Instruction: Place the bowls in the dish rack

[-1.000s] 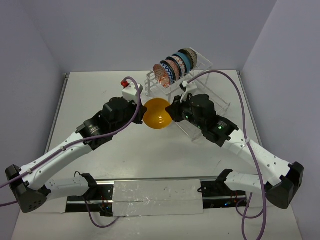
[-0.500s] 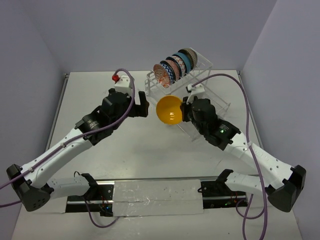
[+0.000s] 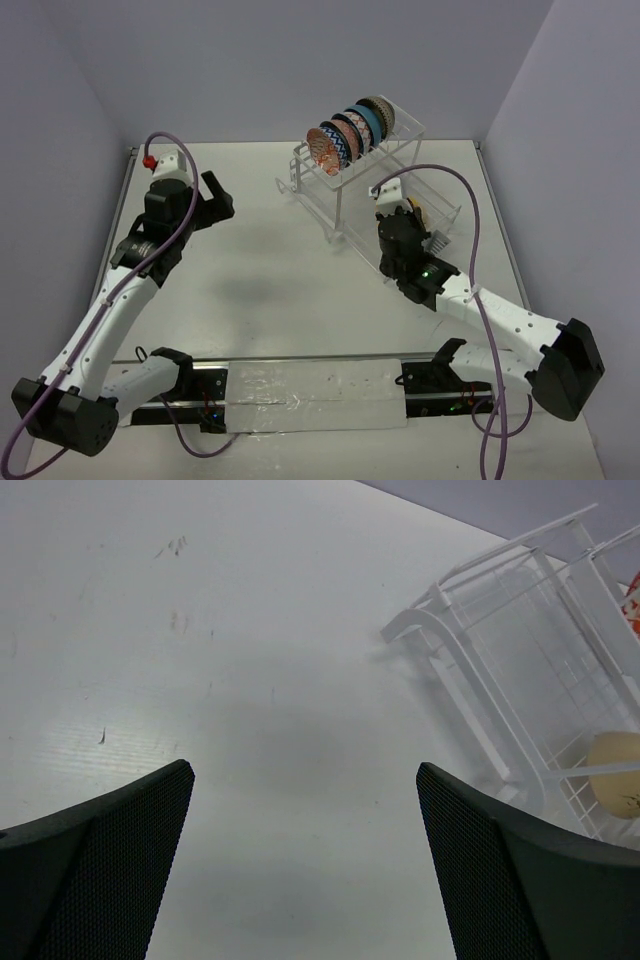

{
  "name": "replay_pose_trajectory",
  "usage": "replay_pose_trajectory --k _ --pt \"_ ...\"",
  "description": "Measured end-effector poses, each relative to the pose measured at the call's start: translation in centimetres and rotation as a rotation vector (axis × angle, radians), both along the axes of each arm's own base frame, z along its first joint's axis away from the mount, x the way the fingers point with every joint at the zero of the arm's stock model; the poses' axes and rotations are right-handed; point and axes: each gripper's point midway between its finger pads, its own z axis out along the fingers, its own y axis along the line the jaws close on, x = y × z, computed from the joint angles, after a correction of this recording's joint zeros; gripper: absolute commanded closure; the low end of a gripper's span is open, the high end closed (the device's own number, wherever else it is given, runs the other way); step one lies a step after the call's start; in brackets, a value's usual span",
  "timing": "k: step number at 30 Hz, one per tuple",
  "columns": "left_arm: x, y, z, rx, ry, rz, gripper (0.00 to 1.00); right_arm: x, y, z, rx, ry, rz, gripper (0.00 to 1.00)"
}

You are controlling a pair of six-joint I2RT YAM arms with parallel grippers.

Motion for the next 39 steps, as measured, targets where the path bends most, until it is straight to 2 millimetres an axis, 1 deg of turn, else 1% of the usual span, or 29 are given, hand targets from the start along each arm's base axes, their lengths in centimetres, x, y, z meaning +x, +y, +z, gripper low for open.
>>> replay_pose_trajectory --k 4,7,10,12,14,19,25,31,39 --pt "-0.5 1.4 -1.5 -0.003 0.021 0.021 0.01 0.7 -1.9 0.5 -0.095 -0.009 -0.077 1.00" --pt "-0.7 1.7 -2.4 -0.002 0.034 0.024 0.01 1.2 -3.4 0.6 -0.137 -0.003 -0.138 1.00" --pt "-0.8 1.8 -2.9 0.006 0.042 0.020 0.01 1.9 -4.3 0.3 -0.168 0.008 -0.169 1.00" --pt "-0.7 1.8 -2.9 0.013 0.040 0.017 0.01 2.5 -4.4 -0.1 -0.187 0.020 -0.168 1.00" --pt "-0.7 1.9 -2.9 0.014 0.037 0.018 0.01 3.0 -4.3 -0.3 -0.198 0.024 -0.153 1.00" --pt "-0.5 2.0 -2.6 0.014 0.023 0.023 0.01 4.7 -2.5 -0.9 -0.226 0.007 -0.065 1.00" --pt "-0.4 2.1 -2.7 0.018 0.022 0.025 0.01 5.5 -0.5 -3.2 -0.332 0.052 0.036 1.00" --pt "-0.5 2.2 -2.9 0.020 0.026 0.028 0.01 5.5 0.0 -4.8 -0.358 0.078 0.084 1.00" --pt "-0.5 2.4 -2.9 0.023 0.026 0.033 0.01 6.9 1.0 -6.5 -0.434 0.073 0.107 1.00"
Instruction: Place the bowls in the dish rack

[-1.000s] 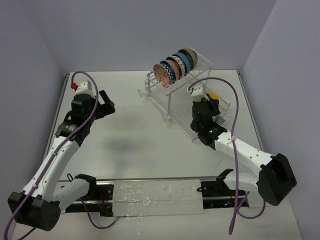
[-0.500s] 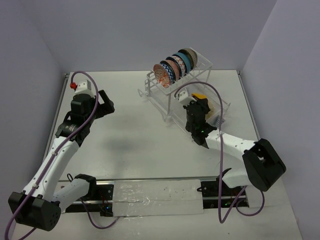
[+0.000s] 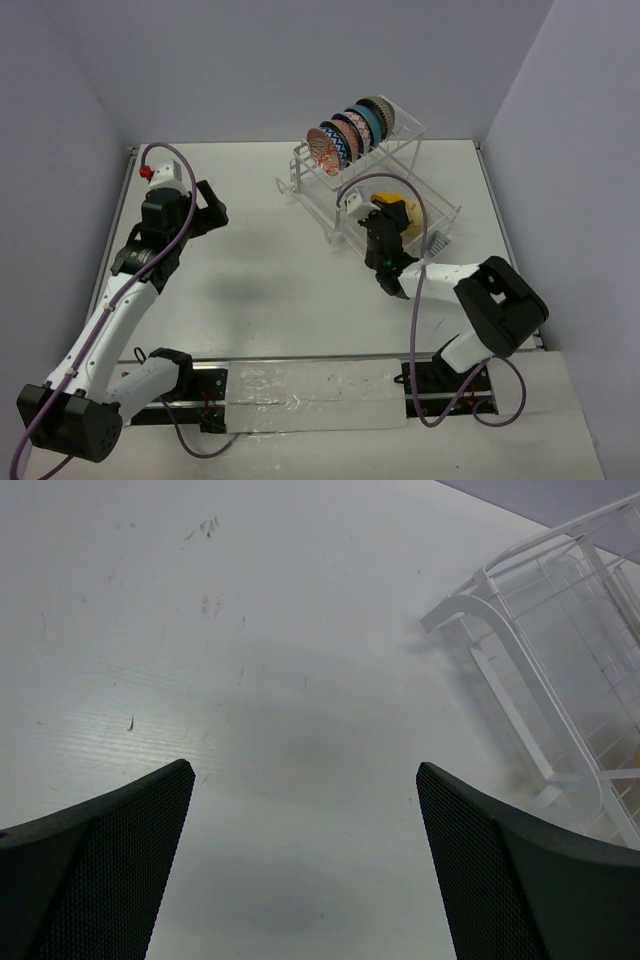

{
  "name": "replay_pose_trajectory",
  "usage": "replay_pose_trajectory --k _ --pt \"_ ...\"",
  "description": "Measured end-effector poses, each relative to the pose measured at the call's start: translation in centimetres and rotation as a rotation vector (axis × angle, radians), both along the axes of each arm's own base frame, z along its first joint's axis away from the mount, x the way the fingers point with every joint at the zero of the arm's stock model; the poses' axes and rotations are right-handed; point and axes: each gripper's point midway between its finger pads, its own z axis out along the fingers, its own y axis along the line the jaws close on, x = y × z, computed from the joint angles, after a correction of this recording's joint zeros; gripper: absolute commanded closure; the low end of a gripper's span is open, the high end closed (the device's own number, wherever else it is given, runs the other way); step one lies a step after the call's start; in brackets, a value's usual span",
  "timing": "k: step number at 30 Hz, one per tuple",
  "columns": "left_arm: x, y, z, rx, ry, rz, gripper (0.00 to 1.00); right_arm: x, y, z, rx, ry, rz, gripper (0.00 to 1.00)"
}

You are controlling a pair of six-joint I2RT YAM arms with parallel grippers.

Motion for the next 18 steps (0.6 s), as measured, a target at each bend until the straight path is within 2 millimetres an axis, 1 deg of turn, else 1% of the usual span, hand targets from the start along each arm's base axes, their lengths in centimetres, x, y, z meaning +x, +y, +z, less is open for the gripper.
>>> replay_pose_trajectory --k 3,8,13,18 --pt "0.0 0.1 0.1 0.001 -0.002 0.003 0.01 0.2 0.1 -0.6 -0.039 -0.037 0.010 1.00" --pt "-0.1 0.3 0.5 0.002 -0.015 0.006 0.01 0.9 0.6 -2.2 -0.177 -0.047 0.016 1.00" --pt "-0.2 0.5 0.5 0.008 -0.019 0.014 0.01 1.2 0.9 -2.2 -0.238 -0.066 0.009 1.00" --pt "-0.3 0.7 0.3 0.011 -0.015 0.020 0.01 0.9 0.8 -2.2 -0.233 -0.074 0.014 0.98"
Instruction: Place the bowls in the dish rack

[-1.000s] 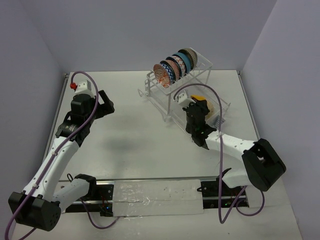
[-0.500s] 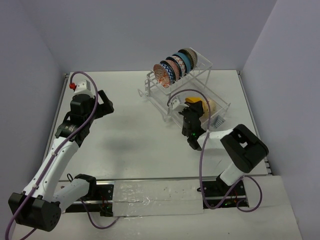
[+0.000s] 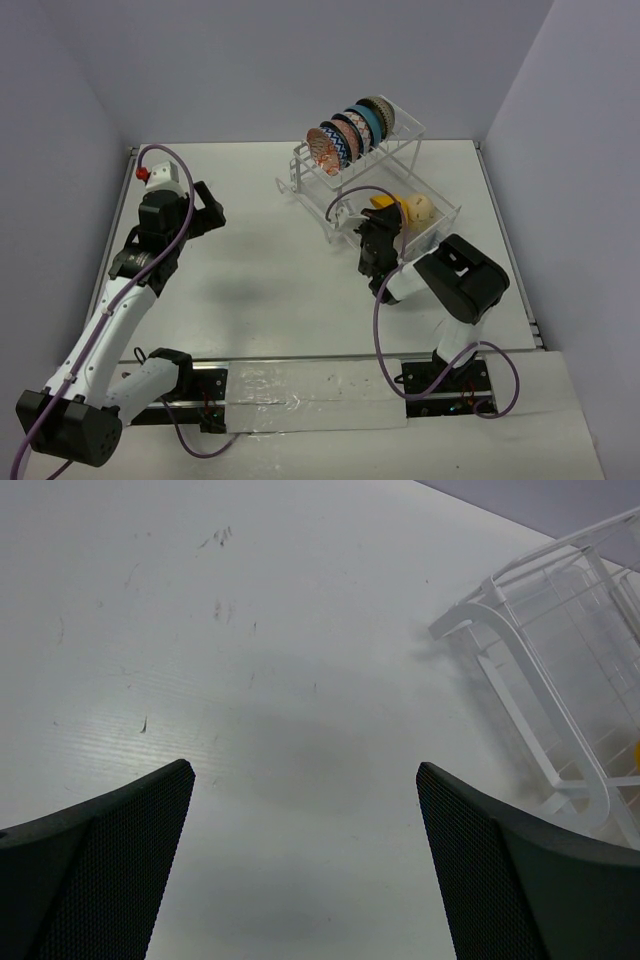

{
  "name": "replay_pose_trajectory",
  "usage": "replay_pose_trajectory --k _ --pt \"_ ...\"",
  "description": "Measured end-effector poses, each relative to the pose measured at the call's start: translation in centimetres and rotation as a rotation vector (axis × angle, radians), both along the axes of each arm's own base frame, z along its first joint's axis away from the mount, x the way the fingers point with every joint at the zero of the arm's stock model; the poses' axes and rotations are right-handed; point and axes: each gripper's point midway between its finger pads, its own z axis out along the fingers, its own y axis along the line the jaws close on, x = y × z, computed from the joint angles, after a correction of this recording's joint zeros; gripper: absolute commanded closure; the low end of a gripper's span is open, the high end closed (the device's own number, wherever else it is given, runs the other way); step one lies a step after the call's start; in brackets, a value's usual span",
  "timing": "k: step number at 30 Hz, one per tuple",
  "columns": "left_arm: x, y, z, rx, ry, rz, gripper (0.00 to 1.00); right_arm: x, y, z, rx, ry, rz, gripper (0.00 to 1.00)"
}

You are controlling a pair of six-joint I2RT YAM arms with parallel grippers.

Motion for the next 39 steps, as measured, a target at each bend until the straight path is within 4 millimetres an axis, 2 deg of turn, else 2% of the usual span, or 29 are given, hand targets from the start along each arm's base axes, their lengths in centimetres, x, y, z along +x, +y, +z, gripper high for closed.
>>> replay_pose_trajectory --k 16,22,29,31,39 --pt "0.2 0.6 0.2 -0.003 -0.011 0.018 0.01 -1.3 1.4 -0.5 0.101 -0.015 0.033 0.73" --pt "0.3 1.0 0.2 -0.003 -0.012 0.031 0.01 -1.5 1.4 -1.6 0.139 0.023 0.033 0.62" --pt "0.4 1.5 0.2 -0.004 -0.013 0.047 0.01 -2.2 1.7 -2.4 0.173 0.081 0.035 0.57" --pt "0.4 1.6 0.2 -0.005 -0.013 0.049 0.01 -2.4 1.6 -2.7 0.188 0.101 0.034 0.52" --pt "0.4 1.9 0.2 -0.007 -0.012 0.054 0.01 -3.0 1.4 -2.9 0.241 0.168 0.021 0.42"
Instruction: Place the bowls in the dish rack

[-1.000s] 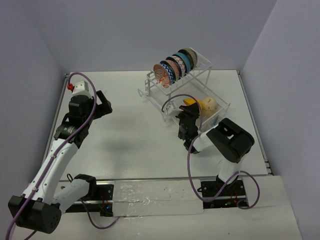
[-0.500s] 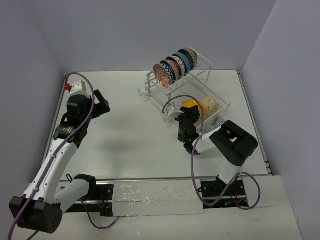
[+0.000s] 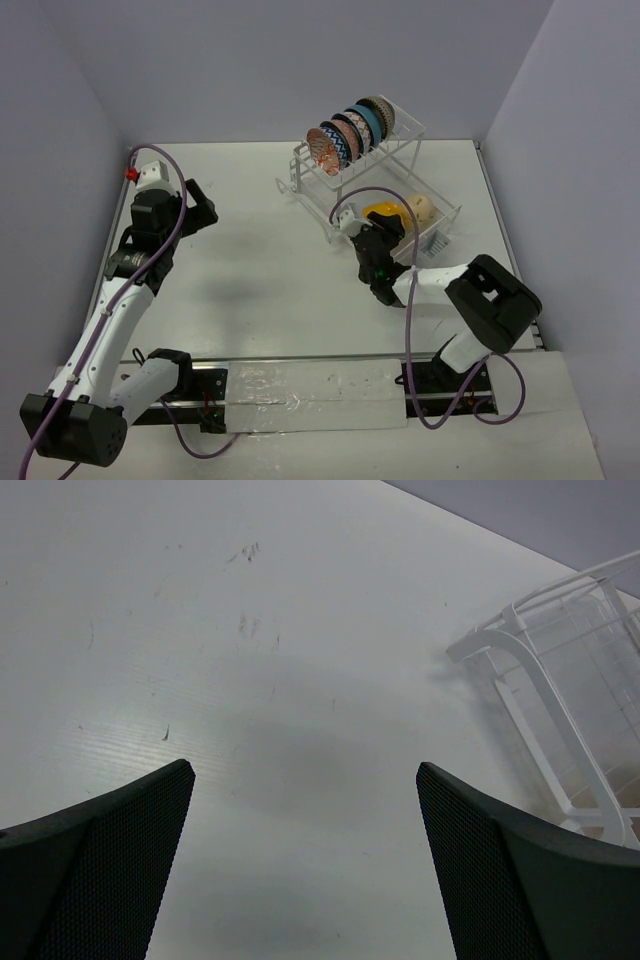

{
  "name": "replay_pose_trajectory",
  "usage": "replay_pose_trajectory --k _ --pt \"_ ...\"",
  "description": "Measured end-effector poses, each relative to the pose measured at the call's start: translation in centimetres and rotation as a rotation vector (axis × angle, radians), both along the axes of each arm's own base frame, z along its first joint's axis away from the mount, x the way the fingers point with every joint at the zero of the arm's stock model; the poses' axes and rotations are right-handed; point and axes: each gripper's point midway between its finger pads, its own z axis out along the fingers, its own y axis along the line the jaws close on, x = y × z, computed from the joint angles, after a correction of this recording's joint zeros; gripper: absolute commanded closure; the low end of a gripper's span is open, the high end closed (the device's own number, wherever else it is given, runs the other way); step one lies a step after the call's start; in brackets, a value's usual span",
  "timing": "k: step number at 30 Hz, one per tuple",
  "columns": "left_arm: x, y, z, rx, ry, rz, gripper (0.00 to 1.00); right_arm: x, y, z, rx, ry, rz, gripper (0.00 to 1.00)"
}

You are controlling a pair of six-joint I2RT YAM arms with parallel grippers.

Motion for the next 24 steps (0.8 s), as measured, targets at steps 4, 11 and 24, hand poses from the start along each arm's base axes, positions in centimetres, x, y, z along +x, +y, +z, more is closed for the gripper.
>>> replay_pose_trajectory --k 4,11,24 --pt "0.0 0.1 0.0 -0.001 0.000 0.001 0.01 -0.3 0.0 0.1 0.024 0.016 -0.006 0.37" --pt "0.0 0.1 0.0 -0.007 0.001 -0.004 0.01 -0.7 0.0 0.4 0.054 0.034 -0.006 0.26" --pt "0.1 0.3 0.0 -0.013 0.002 -0.002 0.01 -1.4 1.7 0.8 0.123 0.107 0.067 0.22"
